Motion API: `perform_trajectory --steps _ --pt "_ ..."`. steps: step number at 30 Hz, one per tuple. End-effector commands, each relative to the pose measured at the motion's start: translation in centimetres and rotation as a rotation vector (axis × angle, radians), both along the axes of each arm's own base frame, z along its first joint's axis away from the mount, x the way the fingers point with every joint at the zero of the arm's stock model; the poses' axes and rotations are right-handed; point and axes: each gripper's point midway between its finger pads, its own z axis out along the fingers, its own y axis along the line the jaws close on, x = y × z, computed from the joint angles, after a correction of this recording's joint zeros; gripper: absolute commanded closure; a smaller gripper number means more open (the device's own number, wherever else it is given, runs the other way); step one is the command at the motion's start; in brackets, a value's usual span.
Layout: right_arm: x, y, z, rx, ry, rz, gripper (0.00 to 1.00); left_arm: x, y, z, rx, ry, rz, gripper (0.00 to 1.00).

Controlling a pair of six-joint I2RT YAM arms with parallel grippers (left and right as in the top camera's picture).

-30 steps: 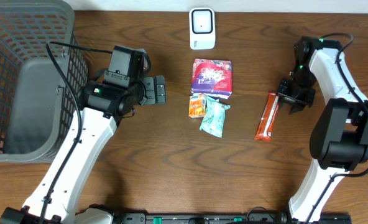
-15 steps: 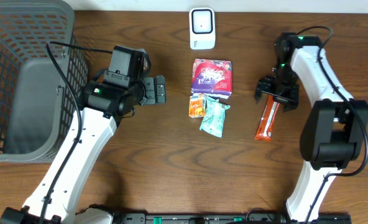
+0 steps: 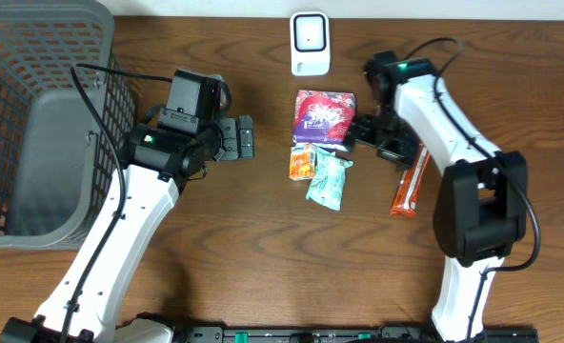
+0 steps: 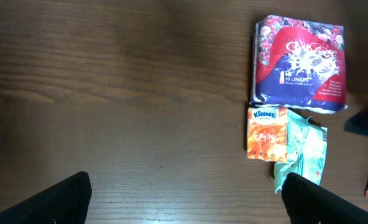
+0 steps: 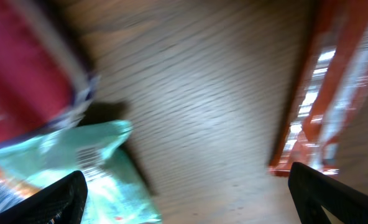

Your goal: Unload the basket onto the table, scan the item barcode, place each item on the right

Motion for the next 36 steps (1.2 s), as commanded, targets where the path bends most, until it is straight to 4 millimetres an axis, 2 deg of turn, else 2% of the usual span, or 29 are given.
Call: perform_trajectory --steps 1,4,8,12,18,27,36 --pt "-0.4 1.2 0.5 -0.011 -0.016 0.006 0.01 0.3 0.3 0.3 0.014 -0.008 0.002 0.02" --pt "-0.6 1.4 0.5 -0.022 -0.018 0.022 0.01 0.3 0.3 0.3 0.014 -0.008 0.002 0.02" --pt "-0.4 1.5 0.4 -0.032 -0.033 0.127 0.01 0.3 0.3 0.3 0.014 -0.008 0.002 0.02" --pt "0.3 -0.4 0.3 -0.189 -0.080 0.172 0.01 0.3 0.3 0.3 0.014 -0.008 0.002 0.02" --pt "0.7 -2.4 -0.3 -0.330 -0.110 0.196 0.01 0.3 0.3 0.3 0.014 -0.008 0.002 0.02" --pt "1.5 -4.3 -1.5 -0.374 -0.144 0.162 0.03 0.3 0.3 0.3 0.014 -0.008 0.002 0.02" --pt "-0.3 -7.1 -2.6 -0.492 -0.085 0.179 0.09 0.3 0.3 0.3 0.014 -0.008 0.002 0.02"
